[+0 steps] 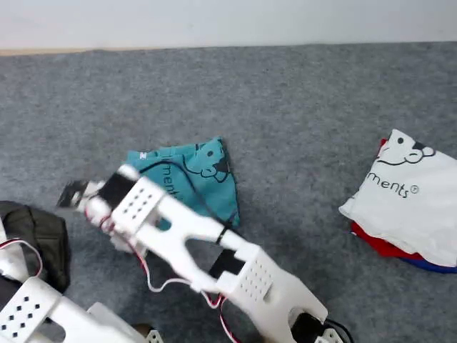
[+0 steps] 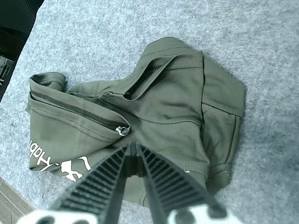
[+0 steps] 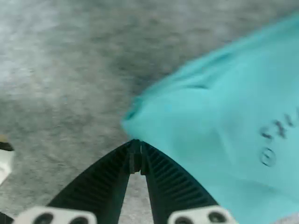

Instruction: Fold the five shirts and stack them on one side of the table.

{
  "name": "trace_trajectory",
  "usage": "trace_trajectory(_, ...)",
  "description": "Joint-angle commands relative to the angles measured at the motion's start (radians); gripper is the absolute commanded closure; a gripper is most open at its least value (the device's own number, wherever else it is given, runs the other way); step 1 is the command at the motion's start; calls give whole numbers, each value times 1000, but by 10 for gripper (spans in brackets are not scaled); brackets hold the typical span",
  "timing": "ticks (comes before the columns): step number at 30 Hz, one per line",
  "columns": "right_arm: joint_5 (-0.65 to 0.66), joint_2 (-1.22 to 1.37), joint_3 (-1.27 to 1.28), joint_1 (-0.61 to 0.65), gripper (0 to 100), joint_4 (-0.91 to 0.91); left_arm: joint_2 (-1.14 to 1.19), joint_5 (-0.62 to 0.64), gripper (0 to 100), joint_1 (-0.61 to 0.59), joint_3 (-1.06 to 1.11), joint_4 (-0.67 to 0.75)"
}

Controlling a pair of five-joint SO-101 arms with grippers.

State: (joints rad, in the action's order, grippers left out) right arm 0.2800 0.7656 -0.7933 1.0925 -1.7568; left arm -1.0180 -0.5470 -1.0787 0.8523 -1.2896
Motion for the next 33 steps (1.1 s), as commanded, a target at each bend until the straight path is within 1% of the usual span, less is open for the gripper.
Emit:
trace_trajectory(1,2,-27,-11,21,988,-39,-11,3,992,3,-4,21)
trace_trajectory(4,9,-85,-12,4,988,-39,-11,3,992,3,-4,21)
trace_trajectory(6,11,-133,-12,-41,987,-35,-11,3,992,3,-4,21)
trace_trajectory(9,61,-166,-12,-140,987,-21,-11,3,992,3,-4,21)
trace_trajectory(12,112,-166,-12,-260,987,38,-11,3,992,5,-2,21)
trace_trajectory(15,132,-142,-11,-378,987,179,-11,3,992,6,-2,21)
trace_trajectory(19,161,-13,-12,-515,987,403,-11,5,992,40,-4,18)
trace_trajectory(23,189,110,-14,-611,988,515,-11,5,992,46,-4,18)
trace_trajectory(28,187,163,-14,-696,988,527,-11,5,992,43,-4,18)
trace_trajectory(33,184,131,-31,-694,988,509,-11,6,992,48,-4,20)
